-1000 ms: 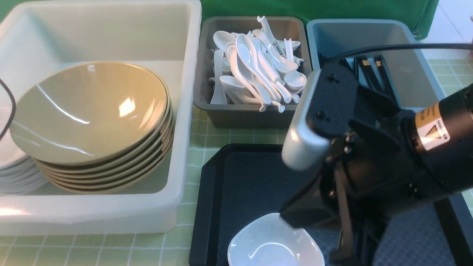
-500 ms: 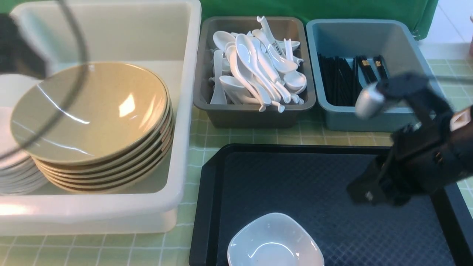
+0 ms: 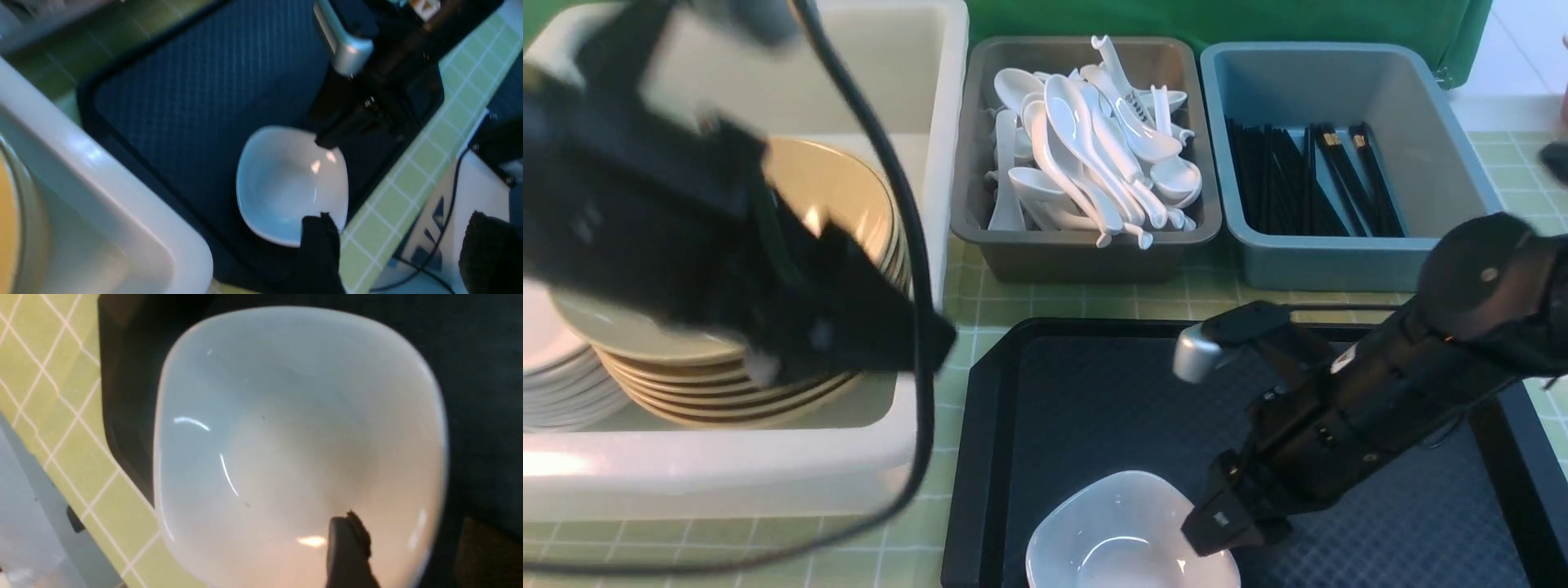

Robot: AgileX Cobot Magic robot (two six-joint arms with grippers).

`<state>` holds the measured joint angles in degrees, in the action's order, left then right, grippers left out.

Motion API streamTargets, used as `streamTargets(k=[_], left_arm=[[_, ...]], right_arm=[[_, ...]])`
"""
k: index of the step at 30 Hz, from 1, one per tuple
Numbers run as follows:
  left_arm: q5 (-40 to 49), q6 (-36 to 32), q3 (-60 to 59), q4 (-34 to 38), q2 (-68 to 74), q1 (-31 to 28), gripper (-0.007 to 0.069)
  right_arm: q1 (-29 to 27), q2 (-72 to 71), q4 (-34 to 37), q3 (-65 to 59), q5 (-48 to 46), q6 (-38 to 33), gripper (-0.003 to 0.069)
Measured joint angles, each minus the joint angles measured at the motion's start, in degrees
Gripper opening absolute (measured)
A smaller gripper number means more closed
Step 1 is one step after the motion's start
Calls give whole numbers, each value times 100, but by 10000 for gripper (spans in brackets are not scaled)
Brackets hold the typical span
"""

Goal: On green table put chopsticks spoon bowls plates into blue grey white boxes.
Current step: 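Grasp the small white bowl on the black tray by its rim with the left gripper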

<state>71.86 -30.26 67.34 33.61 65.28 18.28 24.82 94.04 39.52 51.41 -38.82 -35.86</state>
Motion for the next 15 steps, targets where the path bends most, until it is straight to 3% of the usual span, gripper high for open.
streamTargets(k=[7,15], left_arm=[[-165,4,-824,47,5,0,393],[-786,165,-922,310,234,169,402]], right_arm=[[0,210,152,0,92,-139,362],[-334,-324,-124,0,-127,-69,362]])
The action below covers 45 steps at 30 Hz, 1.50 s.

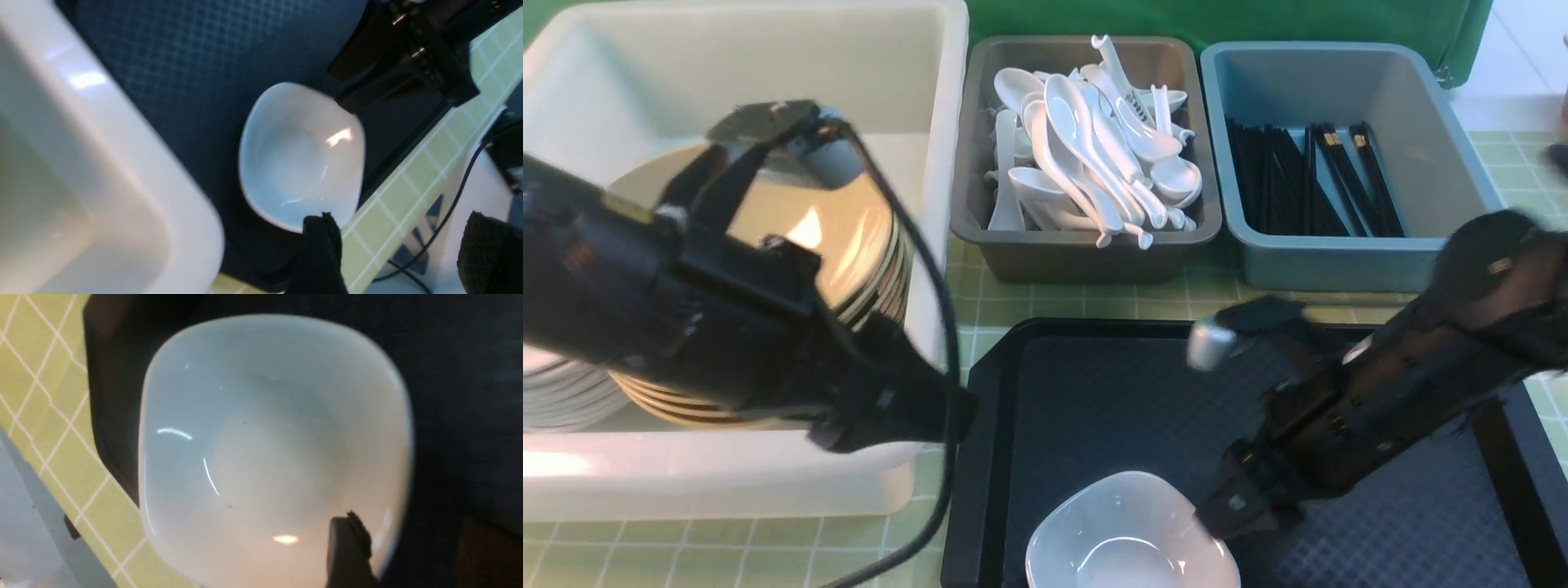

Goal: On green table put chopsticks spoon bowls plates into blue grey white boxes.
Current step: 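Grasp the small white bowl on the black tray by its rim with the left gripper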

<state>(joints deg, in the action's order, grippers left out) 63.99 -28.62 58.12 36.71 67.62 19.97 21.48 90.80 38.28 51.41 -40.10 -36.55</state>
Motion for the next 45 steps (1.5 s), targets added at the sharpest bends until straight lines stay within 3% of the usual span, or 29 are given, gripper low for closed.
streamTargets(k=[5,12,19,22,26,30,35,36,38,45], left_arm=[[-104,142,311,-159,826,708,483],[-484,512,1080,-1219,2501,1638,545],[-477,692,2005,-1852,4099,1831,544],[-477,664,2111,-1846,4434,1831,544],[-114,115,2195,-1407,4808,1825,532],[310,-568,2210,-836,4985,1806,409],[402,-888,2230,-519,5118,1578,78],[433,-895,2268,-519,5118,1539,48],[463,-902,2422,-512,5085,1388,13],[454,-703,2913,-591,4196,559,15]], right_arm=[[-21,-1294,-108,0,-213,-52,362],[265,-2358,-131,0,-842,-50,362],[276,-2732,-428,-5,-1621,160,362],[276,-2838,-536,-2,-1762,211,362],[276,-2998,-827,-2,-1736,373,362],[276,-3011,-1140,-2,-1699,612,362],[276,-3011,-1256,-2,-1609,713,362],[276,-3011,-1260,-2,-1578,713,362],[276,-3011,-1263,-2,-1518,717,362],[276,-3011,-1263,-2,-1391,711,362]])
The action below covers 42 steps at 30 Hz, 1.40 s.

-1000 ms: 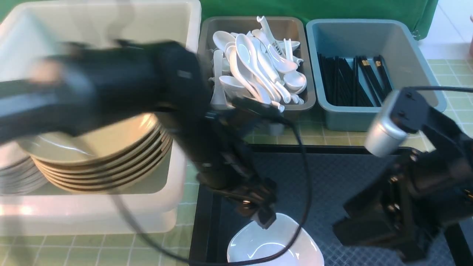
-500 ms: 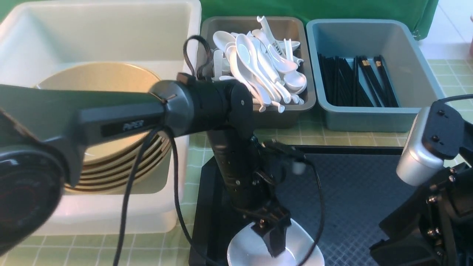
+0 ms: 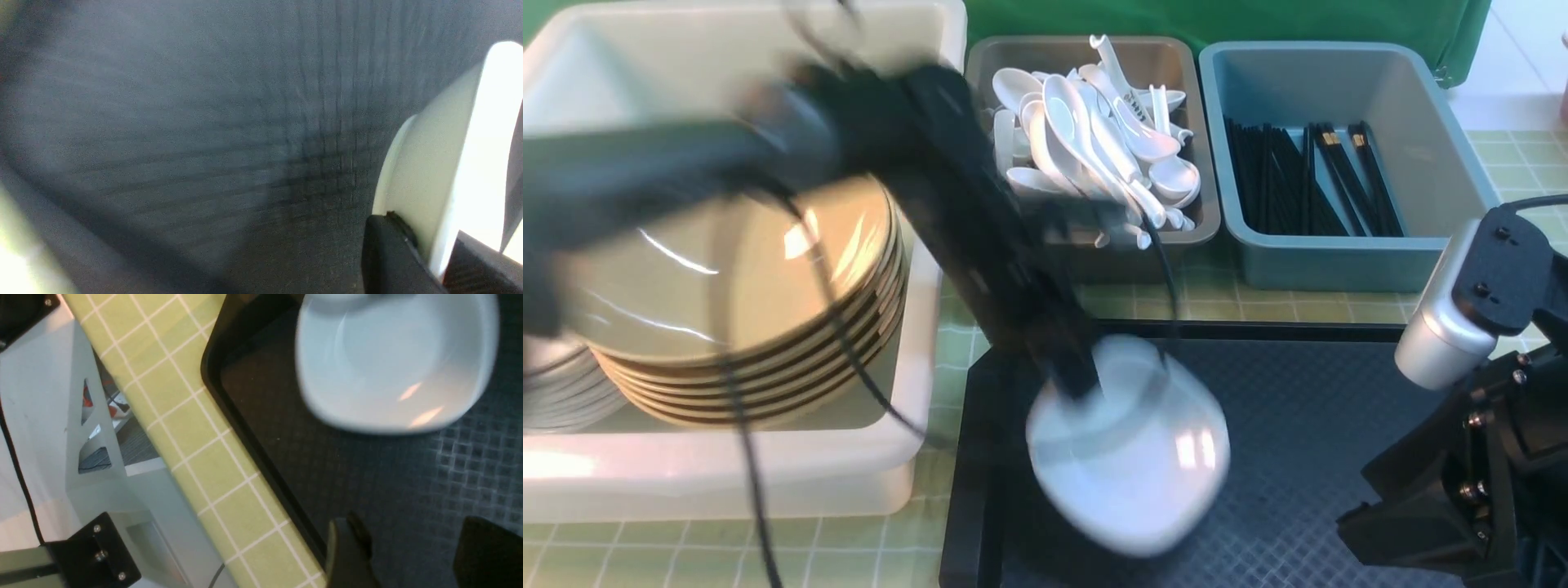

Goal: On green table put chopsticks spoon bowls plates into blue grey white boxes.
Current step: 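Grasp the small white bowl on the black tray by its rim with the left gripper, then place the white bowl into the white bin with the other dishes with the left gripper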

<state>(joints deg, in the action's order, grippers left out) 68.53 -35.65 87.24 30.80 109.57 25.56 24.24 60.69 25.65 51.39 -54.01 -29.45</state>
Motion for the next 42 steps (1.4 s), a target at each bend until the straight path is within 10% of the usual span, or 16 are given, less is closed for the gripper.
streamTargets(k=[11,17,23,37,42], left_arm=[[235,546,153,177,-2741,-2781,15],[329,1087,153,42,-3393,-5215,15],[-138,1998,-234,-36,-3089,-6432,15],[-2188,2845,-2330,-1064,-2516,-6524,15],[-2308,2845,-2419,-932,-2440,-6518,15]], right_arm=[[0,0,150,0,646,-292,344],[0,0,1194,48,786,-1387,169],[0,0,1964,124,683,-1793,29],[0,0,2089,124,705,-1978,24],[0,0,3139,124,894,-2988,25]])
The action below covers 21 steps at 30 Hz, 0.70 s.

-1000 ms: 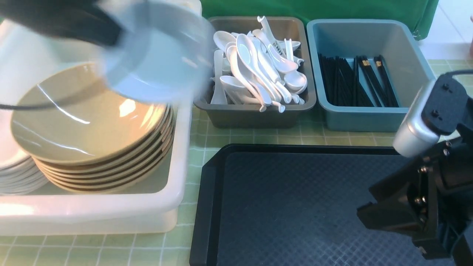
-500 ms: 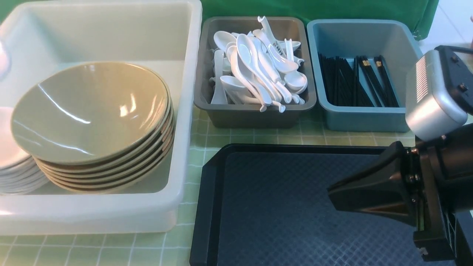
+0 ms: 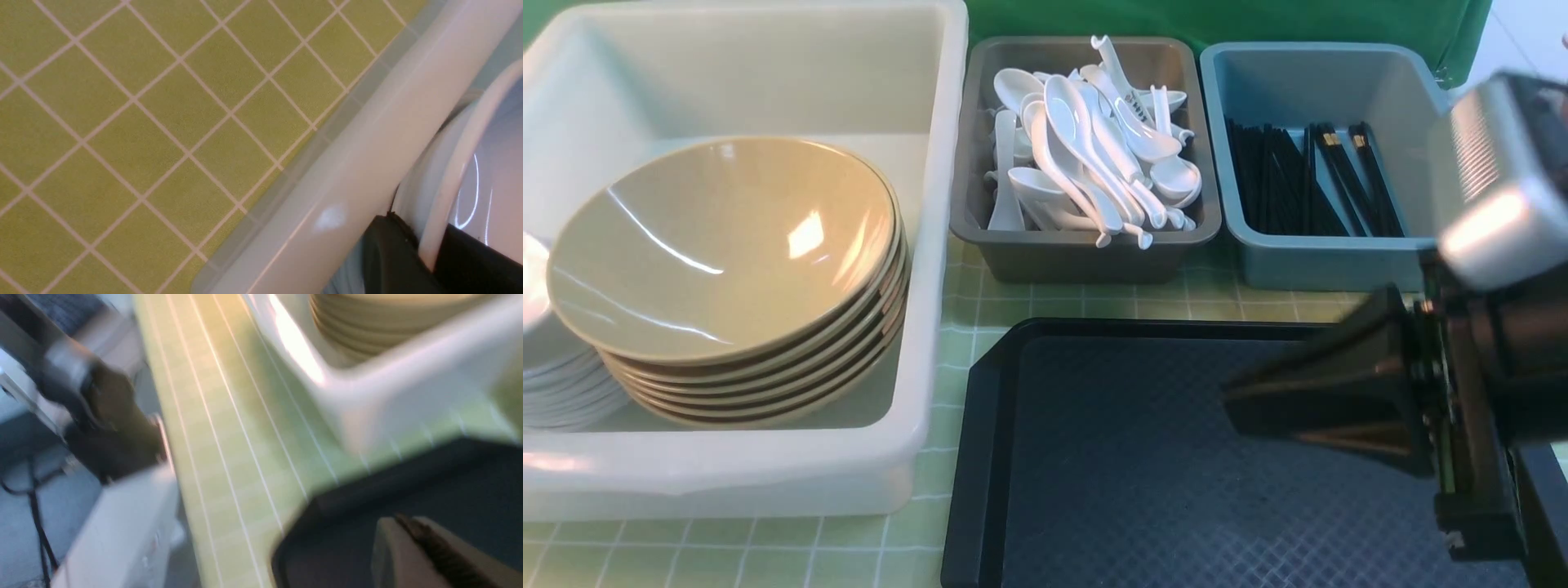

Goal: On green table put chopsticks spoon bowls plates into blue grey white boxes.
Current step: 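Place the white bowl into the white bin with the other dishes with the left gripper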

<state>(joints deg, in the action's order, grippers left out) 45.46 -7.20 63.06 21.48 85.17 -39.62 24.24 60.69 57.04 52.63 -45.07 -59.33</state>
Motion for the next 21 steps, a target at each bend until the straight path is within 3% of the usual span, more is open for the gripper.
streamTargets(k=[3,6,10,17,18,21], left_arm=[[59,26,-5,82,114,0,19],[111,46,-5,108,172,0,36],[122,101,-5,163,172,0,118],[397,411,-5,173,153,26,365],[443,481,-5,100,119,89,432],[481,579,-5,-104,4,209,533]], right_arm=[[0,0,705,0,121,-630,25],[0,0,904,0,253,-823,28],[0,0,939,0,268,-848,34],[0,0,932,0,222,-854,40],[0,0,859,0,216,-854,41],[0,0,359,0,331,-568,44]])
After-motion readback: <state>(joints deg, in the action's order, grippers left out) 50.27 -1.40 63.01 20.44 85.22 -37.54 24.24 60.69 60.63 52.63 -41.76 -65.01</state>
